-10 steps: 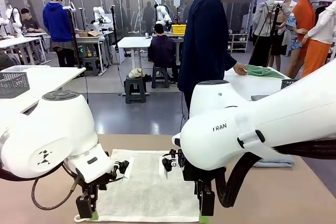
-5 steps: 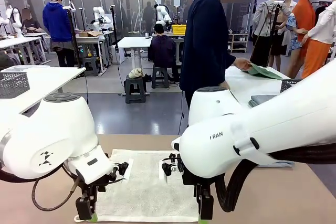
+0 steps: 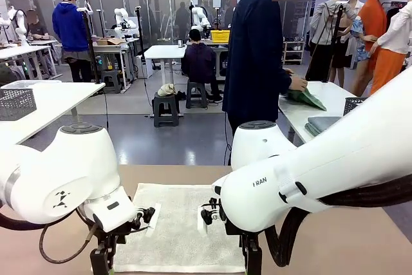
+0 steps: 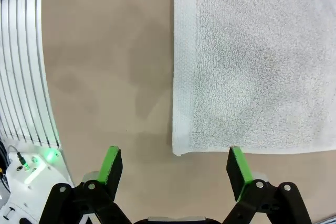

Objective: Fold the towels and place them in the basket.
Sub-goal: When a person lays out a Towel with hook on the table, fold it in half twice.

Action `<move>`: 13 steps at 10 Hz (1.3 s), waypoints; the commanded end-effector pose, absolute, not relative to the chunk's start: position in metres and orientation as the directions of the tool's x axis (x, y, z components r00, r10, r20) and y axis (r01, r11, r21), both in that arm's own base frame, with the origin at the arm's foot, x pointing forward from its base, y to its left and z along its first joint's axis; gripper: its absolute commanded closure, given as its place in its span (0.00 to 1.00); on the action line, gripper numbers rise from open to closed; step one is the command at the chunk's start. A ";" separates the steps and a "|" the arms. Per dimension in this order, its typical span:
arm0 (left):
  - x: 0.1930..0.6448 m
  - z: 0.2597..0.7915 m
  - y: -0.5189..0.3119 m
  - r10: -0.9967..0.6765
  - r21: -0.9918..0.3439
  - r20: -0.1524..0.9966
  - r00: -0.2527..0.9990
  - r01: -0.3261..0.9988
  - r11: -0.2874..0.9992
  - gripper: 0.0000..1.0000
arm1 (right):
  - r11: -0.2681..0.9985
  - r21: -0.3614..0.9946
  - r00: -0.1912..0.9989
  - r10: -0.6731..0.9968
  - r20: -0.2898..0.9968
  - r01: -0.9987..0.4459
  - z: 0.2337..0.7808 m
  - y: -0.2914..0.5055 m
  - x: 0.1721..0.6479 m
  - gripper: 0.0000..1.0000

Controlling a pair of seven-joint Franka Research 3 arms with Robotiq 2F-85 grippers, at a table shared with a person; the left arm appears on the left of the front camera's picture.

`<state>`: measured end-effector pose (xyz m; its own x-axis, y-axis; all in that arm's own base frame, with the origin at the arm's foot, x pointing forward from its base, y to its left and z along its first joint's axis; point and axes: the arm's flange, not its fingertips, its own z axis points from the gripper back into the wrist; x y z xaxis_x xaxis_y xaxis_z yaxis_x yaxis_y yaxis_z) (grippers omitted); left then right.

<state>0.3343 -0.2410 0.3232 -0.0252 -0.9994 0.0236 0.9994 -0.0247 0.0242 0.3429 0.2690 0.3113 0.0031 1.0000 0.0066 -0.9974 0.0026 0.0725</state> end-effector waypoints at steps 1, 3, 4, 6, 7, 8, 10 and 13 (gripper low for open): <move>0.342 0.313 -0.238 -0.998 0.031 0.028 -0.056 0.998 -0.055 0.00 | 0.015 0.058 0.015 1.000 -0.009 -0.998 0.305 0.275 0.347 0.00; 0.346 0.305 -0.235 -0.997 0.039 0.031 -0.066 0.997 -0.065 0.00 | 0.021 0.061 0.021 1.000 -0.005 -0.998 0.296 0.275 0.351 0.00; 0.346 0.303 -0.234 -0.997 0.033 0.033 -0.068 0.997 -0.067 0.00 | 0.026 0.061 0.026 1.000 -0.001 -0.998 0.294 0.276 0.351 0.00; 0.348 0.300 -0.232 -0.997 0.029 0.044 -0.062 0.998 -0.061 0.00 | 0.027 0.058 0.027 1.000 0.001 -0.998 0.292 0.277 0.352 0.00; 0.350 0.298 -0.231 -0.997 0.044 0.048 -0.059 0.997 -0.057 0.00 | 0.027 0.058 0.028 1.000 0.005 -0.998 0.290 0.276 0.354 0.00; 0.351 0.296 -0.230 -0.997 0.052 0.052 -0.056 0.997 -0.053 0.00 | 0.026 0.058 0.027 1.000 0.012 -0.998 0.289 0.277 0.354 0.00; 0.352 0.293 -0.230 -0.997 0.060 0.055 -0.055 0.997 -0.052 0.00 | 0.023 0.054 0.024 1.000 0.017 -0.998 0.286 0.277 0.355 0.00; 0.352 0.291 -0.229 -0.996 0.077 0.059 -0.070 0.995 -0.065 0.04 | 0.020 0.024 0.021 1.000 0.016 -0.999 0.287 0.278 0.354 0.20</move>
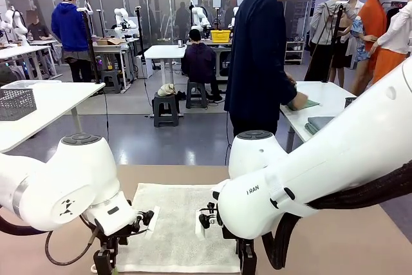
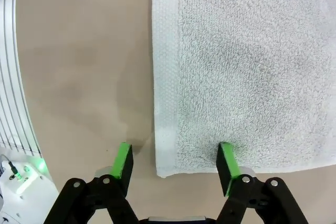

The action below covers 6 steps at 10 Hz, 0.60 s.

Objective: Fold the towels and place them in the basket.
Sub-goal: When a person lays out a Towel with hook on the table, fold it in half twice.

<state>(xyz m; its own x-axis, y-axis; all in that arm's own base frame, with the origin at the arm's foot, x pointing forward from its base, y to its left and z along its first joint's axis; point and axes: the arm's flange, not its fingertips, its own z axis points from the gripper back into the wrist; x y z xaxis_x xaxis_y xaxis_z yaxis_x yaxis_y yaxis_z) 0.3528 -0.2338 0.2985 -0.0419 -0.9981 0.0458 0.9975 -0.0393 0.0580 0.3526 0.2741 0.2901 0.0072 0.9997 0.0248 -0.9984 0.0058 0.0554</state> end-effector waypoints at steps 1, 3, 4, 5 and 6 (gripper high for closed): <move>0.352 0.291 -0.228 -0.996 0.071 0.058 -0.066 0.996 -0.062 0.04 | 0.024 0.013 0.025 1.000 0.014 -1.000 0.289 0.278 0.353 0.20; 0.353 0.289 -0.228 -0.997 0.060 0.050 -0.061 0.997 -0.058 0.04 | 0.027 -0.001 0.027 1.000 0.012 -1.000 0.289 0.279 0.351 0.20; 0.353 0.289 -0.227 -0.997 0.059 0.049 -0.061 0.997 -0.058 0.04 | 0.030 -0.002 0.030 1.000 0.010 -1.000 0.289 0.279 0.351 0.20; 0.353 0.289 -0.227 -0.997 0.063 0.046 -0.061 0.996 -0.058 0.04 | 0.036 -0.007 0.036 0.999 0.006 -0.999 0.289 0.279 0.351 0.20; 0.353 0.289 -0.226 -0.997 0.068 0.047 -0.062 0.996 -0.059 0.04 | 0.047 -0.037 0.047 0.999 -0.002 -0.998 0.290 0.279 0.350 0.20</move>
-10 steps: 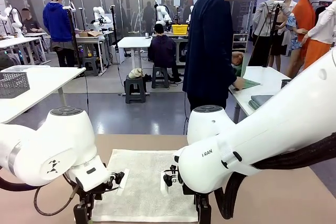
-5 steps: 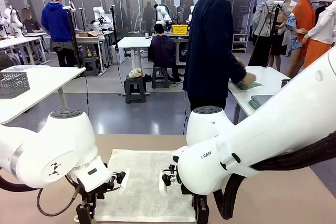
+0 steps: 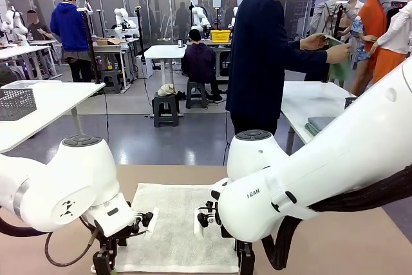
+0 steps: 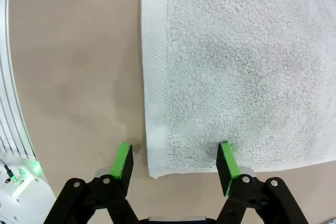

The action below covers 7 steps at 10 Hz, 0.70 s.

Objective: Fold the towels and place them in the basket.
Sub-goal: When a person lays out a Towel with hook on the table, fold it in half twice.

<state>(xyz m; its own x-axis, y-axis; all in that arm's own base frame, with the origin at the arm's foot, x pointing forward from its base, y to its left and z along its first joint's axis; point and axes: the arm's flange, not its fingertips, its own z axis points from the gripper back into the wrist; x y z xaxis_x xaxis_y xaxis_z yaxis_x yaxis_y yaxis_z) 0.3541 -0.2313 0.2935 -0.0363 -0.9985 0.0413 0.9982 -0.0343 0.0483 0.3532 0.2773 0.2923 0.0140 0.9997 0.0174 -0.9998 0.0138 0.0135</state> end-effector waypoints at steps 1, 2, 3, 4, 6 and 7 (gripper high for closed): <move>0.353 0.289 -0.226 -0.997 0.068 0.048 -0.063 0.996 -0.059 0.04 | 0.051 -0.035 0.052 0.999 -0.006 -0.998 0.290 0.280 0.349 0.20; 0.353 0.289 -0.225 -0.997 0.068 0.049 -0.063 0.996 -0.059 0.04 | 0.054 -0.036 0.054 0.998 -0.009 -0.998 0.291 0.280 0.347 0.20; 0.354 0.289 -0.225 -0.997 0.068 0.051 -0.062 0.996 -0.059 0.04 | 0.057 -0.032 0.057 0.998 -0.004 -0.998 0.292 0.281 0.345 0.20; 0.354 0.289 -0.225 -0.997 0.070 0.053 -0.062 0.996 -0.058 0.04 | 0.053 -0.045 0.053 0.999 0.001 -0.998 0.294 0.280 0.343 0.20; 0.354 0.288 -0.223 -0.997 0.069 0.056 -0.061 0.996 -0.057 0.04 | 0.041 -0.082 0.040 0.999 0.012 -0.996 0.294 0.278 0.339 0.20; 0.354 0.288 -0.223 -0.997 0.068 0.055 -0.061 0.996 -0.057 0.04 | 0.039 -0.073 0.038 0.999 0.020 -0.997 0.292 0.276 0.340 0.20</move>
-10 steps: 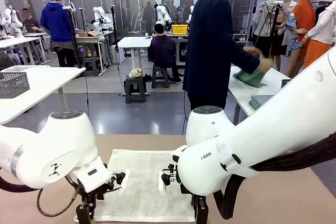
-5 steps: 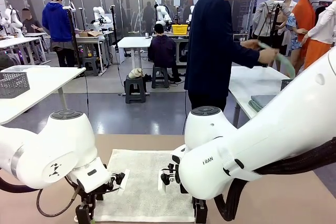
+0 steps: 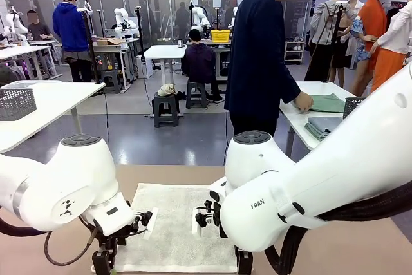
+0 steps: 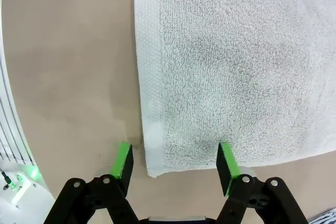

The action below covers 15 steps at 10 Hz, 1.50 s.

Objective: Fold the towels and place them in the basket.
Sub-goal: When a person lays out a Towel with hook on the table, fold it in half twice.

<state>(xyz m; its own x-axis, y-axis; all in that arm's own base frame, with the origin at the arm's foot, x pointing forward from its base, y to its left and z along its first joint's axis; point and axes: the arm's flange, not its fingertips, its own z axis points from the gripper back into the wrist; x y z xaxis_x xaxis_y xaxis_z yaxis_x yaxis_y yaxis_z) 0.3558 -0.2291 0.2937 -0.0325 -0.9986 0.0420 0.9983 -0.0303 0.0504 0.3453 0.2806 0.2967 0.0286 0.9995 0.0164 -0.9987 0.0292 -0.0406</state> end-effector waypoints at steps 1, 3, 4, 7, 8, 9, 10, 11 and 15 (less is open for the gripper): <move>0.355 0.288 -0.223 -0.997 0.069 0.055 -0.061 0.996 -0.057 0.04 | 0.040 -0.067 0.039 0.999 0.023 -0.997 0.290 0.274 0.340 0.20; 0.355 0.287 -0.222 -0.997 0.071 0.049 -0.059 0.996 -0.056 0.06 | 0.041 -0.054 0.039 0.999 0.026 -0.998 0.289 0.272 0.341 0.20; 0.355 0.287 -0.221 -0.997 0.073 0.050 -0.059 0.996 -0.056 0.08 | 0.041 -0.051 0.039 0.999 0.028 -0.998 0.288 0.271 0.342 0.20; 0.354 0.287 -0.222 -0.997 0.071 0.051 -0.062 0.996 -0.058 0.31 | 0.046 -0.039 0.045 0.998 0.035 -0.998 0.287 0.270 0.344 0.36; 0.355 0.288 -0.222 -0.997 0.069 0.052 -0.057 0.996 -0.054 0.31 | 0.053 -0.035 0.051 0.998 0.033 -0.998 0.288 0.270 0.345 0.36; 0.355 0.288 -0.222 -0.997 0.069 0.053 -0.056 0.996 -0.052 0.31 | 0.056 -0.026 0.055 0.998 0.031 -0.998 0.287 0.270 0.346 0.36; 0.355 0.288 -0.222 -0.997 0.071 0.054 -0.057 0.996 -0.053 0.31 | 0.058 -0.014 0.057 0.998 0.030 -0.998 0.287 0.270 0.346 0.36; 0.355 0.289 -0.224 -0.997 0.074 0.053 -0.056 0.996 -0.052 0.31 | 0.057 -0.010 0.057 0.998 0.030 -0.998 0.287 0.270 0.347 0.36; 0.354 0.292 -0.226 -0.997 0.098 0.049 -0.060 0.994 -0.055 0.70 | 0.056 -0.022 0.056 0.998 0.027 -0.998 0.288 0.271 0.347 0.61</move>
